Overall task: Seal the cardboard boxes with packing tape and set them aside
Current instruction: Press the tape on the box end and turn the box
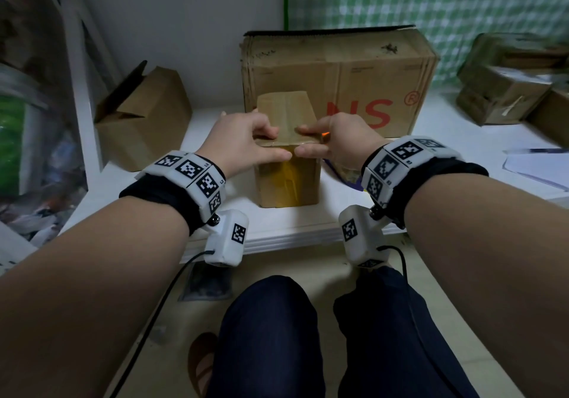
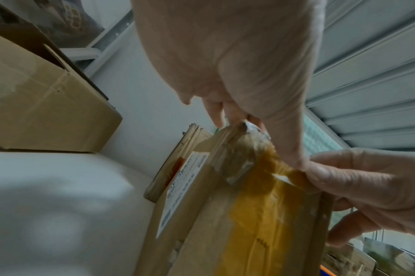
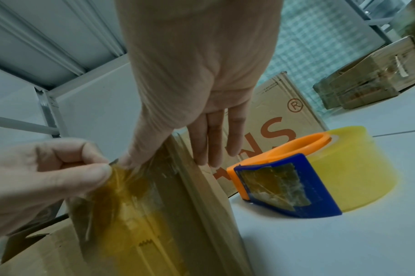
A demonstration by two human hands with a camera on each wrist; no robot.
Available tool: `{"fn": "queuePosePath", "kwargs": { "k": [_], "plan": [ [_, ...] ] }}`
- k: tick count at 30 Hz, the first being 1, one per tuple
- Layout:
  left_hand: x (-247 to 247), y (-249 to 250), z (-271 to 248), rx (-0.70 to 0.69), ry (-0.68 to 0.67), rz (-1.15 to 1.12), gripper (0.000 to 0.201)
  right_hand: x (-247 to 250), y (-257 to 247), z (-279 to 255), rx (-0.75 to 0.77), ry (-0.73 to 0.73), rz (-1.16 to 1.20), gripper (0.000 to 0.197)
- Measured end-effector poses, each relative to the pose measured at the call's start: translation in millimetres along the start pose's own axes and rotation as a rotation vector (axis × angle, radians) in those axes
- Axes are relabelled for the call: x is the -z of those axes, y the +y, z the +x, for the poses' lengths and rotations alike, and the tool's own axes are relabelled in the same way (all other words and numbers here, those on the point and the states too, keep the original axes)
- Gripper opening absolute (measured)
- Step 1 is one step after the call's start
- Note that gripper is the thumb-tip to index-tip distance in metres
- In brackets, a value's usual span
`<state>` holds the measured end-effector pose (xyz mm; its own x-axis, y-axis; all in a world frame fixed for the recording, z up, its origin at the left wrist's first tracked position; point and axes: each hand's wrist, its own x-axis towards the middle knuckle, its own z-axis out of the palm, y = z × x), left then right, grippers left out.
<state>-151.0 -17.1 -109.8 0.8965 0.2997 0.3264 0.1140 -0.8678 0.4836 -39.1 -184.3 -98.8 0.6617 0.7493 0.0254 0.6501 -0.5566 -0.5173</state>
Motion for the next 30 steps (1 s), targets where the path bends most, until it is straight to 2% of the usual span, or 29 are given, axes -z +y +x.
{"fn": "queuePosePath", "kwargs": {
  "k": [6, 14, 20, 26, 30],
  "plan": [
    [-10, 5, -1, 0.022, 0.163, 0.046, 0.033, -2, -1, 0, -0.003, 0.037, 0.011, 0.054],
    [-18, 7, -5, 0.027, 0.198, 0.022, 0.035, -5, 1, 1, 0.013, 0.072, -0.053, 0.062],
    [-15, 12, -7, 0.022, 0.153, 0.095, 0.039, -6, 0, -2, 0.028, 0.081, -0.088, 0.064],
    [-9, 15, -11, 0.027, 0.068, 0.137, 0.031, 7, -4, -4, -0.007, -0.091, -0.063, 0.062],
    [-1, 13, -9, 0.029, 0.007, 0.116, 0.028, 9, -6, 0, -0.002, -0.120, -0.113, 0.054]
  ]
}}
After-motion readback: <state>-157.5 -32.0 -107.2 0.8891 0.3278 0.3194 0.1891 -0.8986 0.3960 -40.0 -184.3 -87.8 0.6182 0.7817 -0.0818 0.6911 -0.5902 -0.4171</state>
